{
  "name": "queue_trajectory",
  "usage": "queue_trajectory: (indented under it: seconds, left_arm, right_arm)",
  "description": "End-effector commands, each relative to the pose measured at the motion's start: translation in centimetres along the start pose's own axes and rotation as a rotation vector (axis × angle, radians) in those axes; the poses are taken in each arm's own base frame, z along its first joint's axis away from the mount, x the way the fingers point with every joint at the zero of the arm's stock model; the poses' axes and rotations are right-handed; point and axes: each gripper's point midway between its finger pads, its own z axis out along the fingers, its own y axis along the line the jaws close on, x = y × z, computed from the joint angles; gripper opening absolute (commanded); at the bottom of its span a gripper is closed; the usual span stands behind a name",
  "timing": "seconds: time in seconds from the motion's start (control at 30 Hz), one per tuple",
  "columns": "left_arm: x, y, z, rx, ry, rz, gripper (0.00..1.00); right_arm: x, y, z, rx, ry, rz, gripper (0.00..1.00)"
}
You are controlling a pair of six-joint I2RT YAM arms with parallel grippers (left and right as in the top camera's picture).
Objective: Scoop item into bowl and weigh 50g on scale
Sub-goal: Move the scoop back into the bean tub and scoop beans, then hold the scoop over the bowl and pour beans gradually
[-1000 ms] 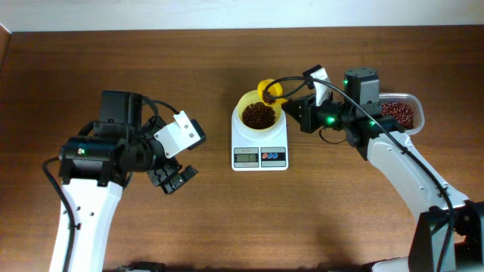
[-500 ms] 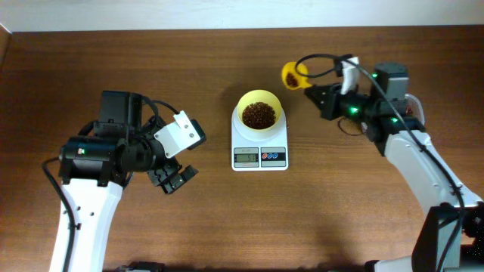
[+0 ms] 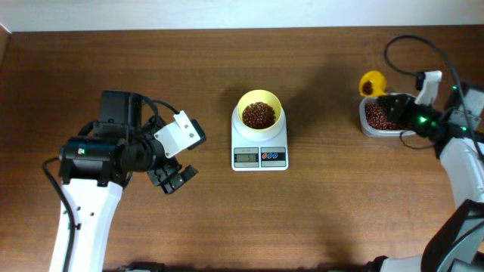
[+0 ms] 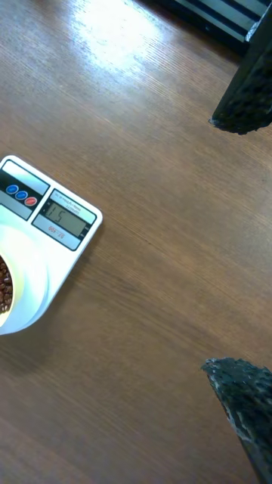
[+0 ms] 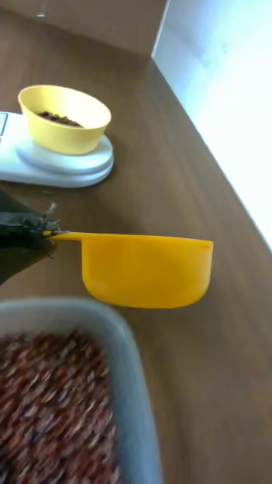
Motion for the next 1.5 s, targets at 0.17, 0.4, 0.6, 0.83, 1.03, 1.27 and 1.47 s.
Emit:
queue_trajectory:
  seconds: [0.17, 0.4, 0.6, 0.83, 1.03, 1.27, 1.47]
  left_arm:
    - [0.3, 0.0, 0.3, 0.008, 0.008, 0.010, 0.99]
    - [0.3, 0.0, 0.3, 0.008, 0.008, 0.010, 0.99]
    - [0.3, 0.0, 0.2, 0.007, 0.008, 0.010, 0.99]
    - [0.3, 0.0, 0.2, 0.008, 0.008, 0.010, 0.99]
    - [0.3, 0.0, 0.2, 0.008, 0.008, 0.010, 0.99]
    - [0.3, 0.0, 0.2, 0.008, 0.007, 0.010, 0.99]
    - [0.3, 0.0, 0.2, 0.008, 0.007, 0.010, 0.99]
  right_arm:
    - [-0.3, -4.0, -4.3, 0.081, -0.033, -0.081, 0.04]
    - [-0.9, -5.9, -6.9, 0.338, -0.021, -0.277, 0.04]
    - [0.3, -6.2, -6.0, 0.671, 0.135, -0.480, 0.04]
    - [-0.1, -4.7, -5.9, 0.850, 0.153, -0.580, 0.04]
    - [1.1, 8.6, -3.1, 0.113, 0.015, -0.543, 0.04]
    - [6.6, 18.6, 1.6, -0.208, 0.114, -0.666, 0.04]
    - [9.7, 21.1, 8.2, -0.081, 0.112, -0.861, 0.04]
